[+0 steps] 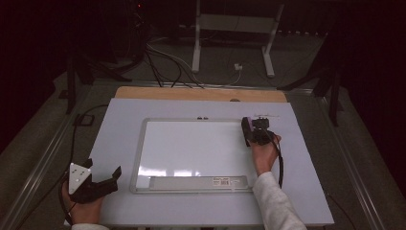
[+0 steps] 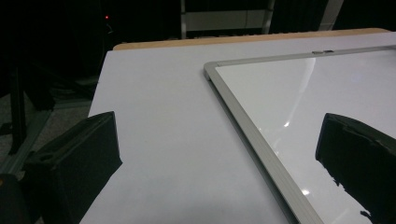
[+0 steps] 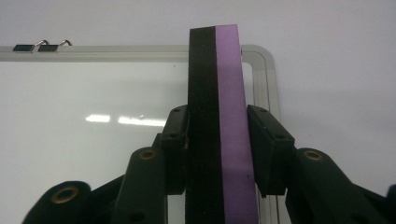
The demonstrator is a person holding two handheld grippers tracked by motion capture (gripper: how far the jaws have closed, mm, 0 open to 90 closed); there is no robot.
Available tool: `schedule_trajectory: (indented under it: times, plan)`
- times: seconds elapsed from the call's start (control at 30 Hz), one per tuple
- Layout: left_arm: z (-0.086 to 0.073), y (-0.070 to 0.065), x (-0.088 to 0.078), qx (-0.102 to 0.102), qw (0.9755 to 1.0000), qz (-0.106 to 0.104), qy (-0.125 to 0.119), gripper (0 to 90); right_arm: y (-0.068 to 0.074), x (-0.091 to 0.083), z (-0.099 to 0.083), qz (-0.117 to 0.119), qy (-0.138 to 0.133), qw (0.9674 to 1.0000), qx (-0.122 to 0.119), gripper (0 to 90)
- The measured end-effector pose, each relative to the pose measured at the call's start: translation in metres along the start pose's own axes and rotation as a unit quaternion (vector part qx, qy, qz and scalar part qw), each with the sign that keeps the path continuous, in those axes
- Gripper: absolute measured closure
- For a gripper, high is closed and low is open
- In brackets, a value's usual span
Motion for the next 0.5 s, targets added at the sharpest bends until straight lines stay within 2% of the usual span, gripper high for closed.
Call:
schedule_trajectory:
  times: [0.07, 0.13, 0.2, 0.33, 0.43, 0.5]
  plan:
    - [0.0, 0.0, 0.0, -0.001, 1.0, 0.0, -0.001, 0.6, 0.0, 0.0, 0.0, 0.006, 0.002, 1.0, 0.001, 57.8]
    - [0.0, 0.0, 0.0, -0.001, 1.0, 0.0, -0.001, 0.6, 0.001, -0.002, 0.0, 0.016, 0.004, 0.9999, 0.001, 49.1]
    - [0.0, 0.0, 0.0, -0.001, 1.0, 0.0, 0.0, 0.6, 0.002, -0.005, 0.001, 0.012, -0.006, 0.9999, -0.008, 37.5]
    - [0.001, 0.0, -0.001, 0.0, 1.0, 0.0, -0.002, 0.6, 0.004, -0.013, 0.007, 0.026, -0.027, 0.9992, -0.016, 20.6]
    - [0.001, 0.0, -0.001, -0.002, 1.0, 0.001, -0.002, 0.6, 0.005, -0.02, 0.009, 0.033, -0.039, 0.9981, -0.034, 15.2]
    - [0.001, 0.0, -0.001, -0.001, 1.0, 0.0, -0.002, 0.6, 0.005, -0.027, 0.01, 0.046, -0.043, 0.9971, -0.042, 13.2]
Point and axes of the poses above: each handheld gripper's, and its own axes: x roughly forward along the jaws, z roughly out of its top, y roughly to its left, the point moved 6 cm from there along x, roughly forward along the jaws, and after that the axes turned 13 degrees about x, right-handed, at the moved point
